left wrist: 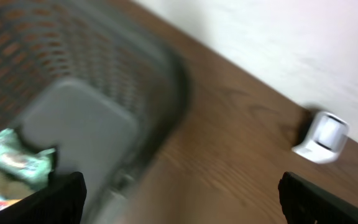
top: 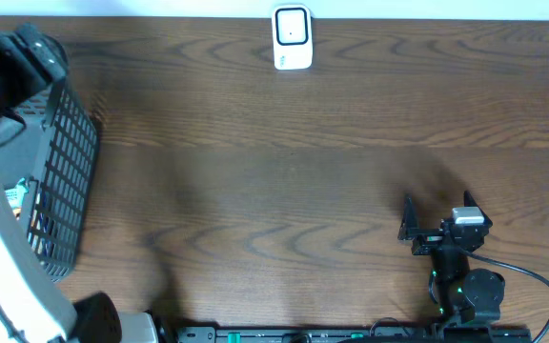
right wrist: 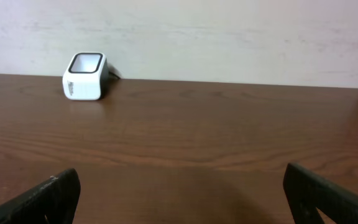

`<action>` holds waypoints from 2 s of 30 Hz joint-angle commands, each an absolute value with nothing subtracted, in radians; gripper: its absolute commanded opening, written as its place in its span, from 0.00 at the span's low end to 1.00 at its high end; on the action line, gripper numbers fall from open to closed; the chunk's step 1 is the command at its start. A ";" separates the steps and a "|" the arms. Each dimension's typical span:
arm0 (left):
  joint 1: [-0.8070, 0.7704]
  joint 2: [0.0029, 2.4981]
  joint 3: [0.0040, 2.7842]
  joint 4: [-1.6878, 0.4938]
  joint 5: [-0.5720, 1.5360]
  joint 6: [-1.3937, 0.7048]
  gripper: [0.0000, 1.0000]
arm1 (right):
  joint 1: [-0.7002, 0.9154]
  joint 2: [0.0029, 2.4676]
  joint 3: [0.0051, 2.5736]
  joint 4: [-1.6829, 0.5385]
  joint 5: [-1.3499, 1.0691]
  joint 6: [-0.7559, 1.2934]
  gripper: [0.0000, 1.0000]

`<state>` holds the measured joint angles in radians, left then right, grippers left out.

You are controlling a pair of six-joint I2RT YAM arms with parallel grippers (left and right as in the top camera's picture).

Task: Scan the item barcode
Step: 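Reach the left gripper into the grey basket and grasp a snack bag, then carry the snack bag with the left gripper and drop it near the scanner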

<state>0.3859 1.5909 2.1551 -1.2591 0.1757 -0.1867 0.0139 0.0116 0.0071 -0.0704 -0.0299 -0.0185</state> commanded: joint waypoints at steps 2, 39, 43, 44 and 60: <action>0.541 1.659 2.176 -1.246 0.049 -0.437 0.98 | 0.007 0.006 0.006 -0.075 -0.029 -0.013 0.99; 0.729 1.908 1.406 -0.834 -0.367 -0.770 0.78 | 0.007 0.006 0.006 -0.075 -0.029 -0.012 0.99; 0.729 1.908 1.403 -0.843 -0.349 -0.770 0.78 | 0.007 0.006 0.006 -0.075 -0.029 -0.013 0.99; 0.729 1.909 1.399 -0.836 -0.340 -0.770 0.78 | 0.007 0.006 0.006 -0.075 -0.029 -0.012 0.99; 0.730 1.739 1.391 -0.822 -0.253 -0.701 0.10 | 0.007 0.006 0.006 -0.075 -0.029 -0.013 0.99</action>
